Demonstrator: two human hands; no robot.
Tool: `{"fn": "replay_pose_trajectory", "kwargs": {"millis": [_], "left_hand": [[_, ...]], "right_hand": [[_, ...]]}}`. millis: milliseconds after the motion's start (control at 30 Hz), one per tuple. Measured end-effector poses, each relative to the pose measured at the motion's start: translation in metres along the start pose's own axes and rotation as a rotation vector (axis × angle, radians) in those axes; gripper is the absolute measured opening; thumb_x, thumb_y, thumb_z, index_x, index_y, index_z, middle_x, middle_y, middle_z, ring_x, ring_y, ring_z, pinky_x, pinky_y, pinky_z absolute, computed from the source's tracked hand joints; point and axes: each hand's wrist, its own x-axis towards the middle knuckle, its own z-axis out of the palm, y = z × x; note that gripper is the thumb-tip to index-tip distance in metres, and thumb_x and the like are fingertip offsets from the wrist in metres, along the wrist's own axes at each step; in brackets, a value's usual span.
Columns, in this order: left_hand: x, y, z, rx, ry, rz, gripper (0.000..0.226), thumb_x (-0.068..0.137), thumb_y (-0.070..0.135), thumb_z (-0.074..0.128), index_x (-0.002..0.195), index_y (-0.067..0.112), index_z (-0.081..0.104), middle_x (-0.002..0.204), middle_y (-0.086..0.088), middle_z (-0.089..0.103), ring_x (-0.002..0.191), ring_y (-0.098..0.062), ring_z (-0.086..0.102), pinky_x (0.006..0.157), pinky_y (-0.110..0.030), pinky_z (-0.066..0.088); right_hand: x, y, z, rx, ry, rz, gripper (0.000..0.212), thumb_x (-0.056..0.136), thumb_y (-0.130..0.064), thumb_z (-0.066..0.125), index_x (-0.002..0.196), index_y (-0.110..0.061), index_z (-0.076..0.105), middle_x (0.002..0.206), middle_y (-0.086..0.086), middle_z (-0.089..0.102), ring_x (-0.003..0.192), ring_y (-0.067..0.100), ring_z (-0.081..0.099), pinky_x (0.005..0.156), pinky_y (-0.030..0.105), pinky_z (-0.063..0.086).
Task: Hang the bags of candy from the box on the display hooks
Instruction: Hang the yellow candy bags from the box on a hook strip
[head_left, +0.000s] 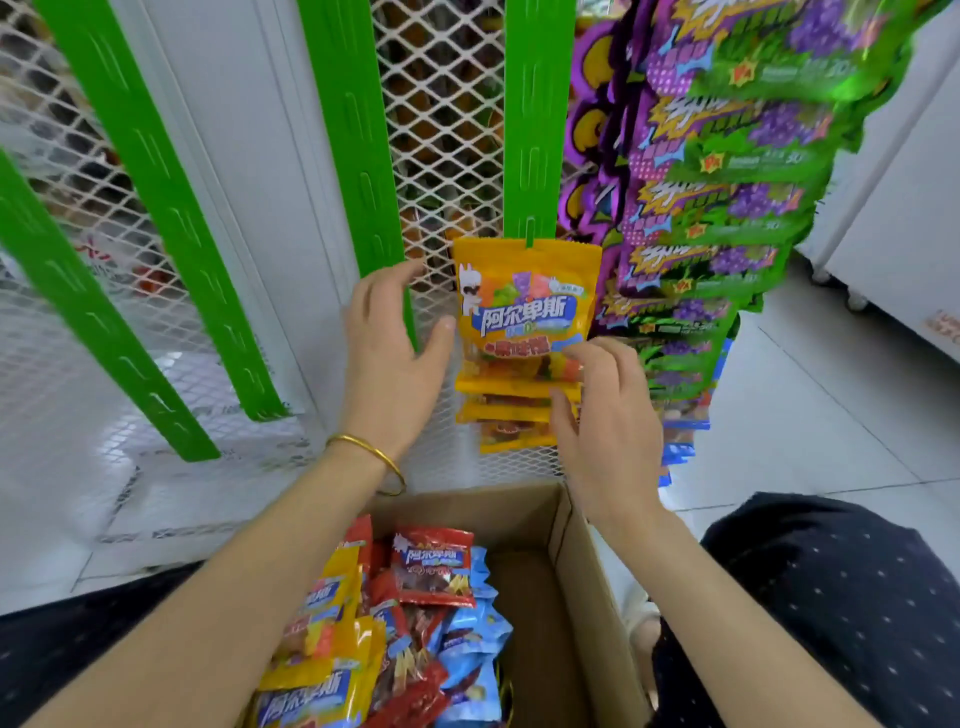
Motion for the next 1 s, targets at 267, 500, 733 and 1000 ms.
{"fn": "replay_pose_trajectory", "kwargs": {"millis": [267,500,733,1000], "left_hand": [[-0.112,-0.080,-0.001,0.064,-0.200,-0.240,0.039,0.088,0.009,0.055,0.126,0.013,0.047,0.121,-0.001,0.042,0.111,-0.006,0.041,0.097,-0.027,0.042],[-0.125,-0.100,0.012,0.092,-0.350,-0.318,0.034,0.089,0.012,0.055,0.122,0.016,0.051,0.117,0.003,0.046,0.115,-0.013,0.047,0.087,-0.016,0.038],[-0.120,-0.101,0.018,0.061,-0.350,-0.346,0.032,0.090,0.011,0.054,0.122,0.014,0.051,0.118,0.003,0.045,0.113,-0.009,0.046,0.078,0.003,0.035],[-0.124,-0.095,0.020,0.051,-0.365,-0.354,0.031,0.090,0.012,0.053,0.121,0.017,0.053,0.113,0.009,0.039,0.110,-0.006,0.046,0.081,0.001,0.036]], "right_hand": [[-0.126,0.042,0.085,0.209,-1.305,0.371,0.013,0.085,-0.015,0.066,0.094,-0.007,0.061,0.088,0.007,0.063,0.074,0.013,0.059,0.065,0.022,0.047],[-0.216,0.052,0.101,0.117,-1.819,0.597,0.034,0.080,-0.032,0.072,0.100,-0.005,0.066,0.088,0.000,0.058,0.070,0.005,0.053,0.058,0.016,0.039],[-0.248,0.061,0.097,0.010,-1.962,0.770,0.082,0.080,-0.051,0.065,0.139,-0.004,0.035,0.143,0.007,0.040,0.129,0.022,0.040,0.098,0.025,0.033],[-0.265,0.066,0.098,0.149,-1.805,0.844,0.039,0.076,-0.030,0.076,0.109,-0.010,0.068,0.099,0.002,0.064,0.091,0.014,0.055,0.078,0.021,0.041]]}}
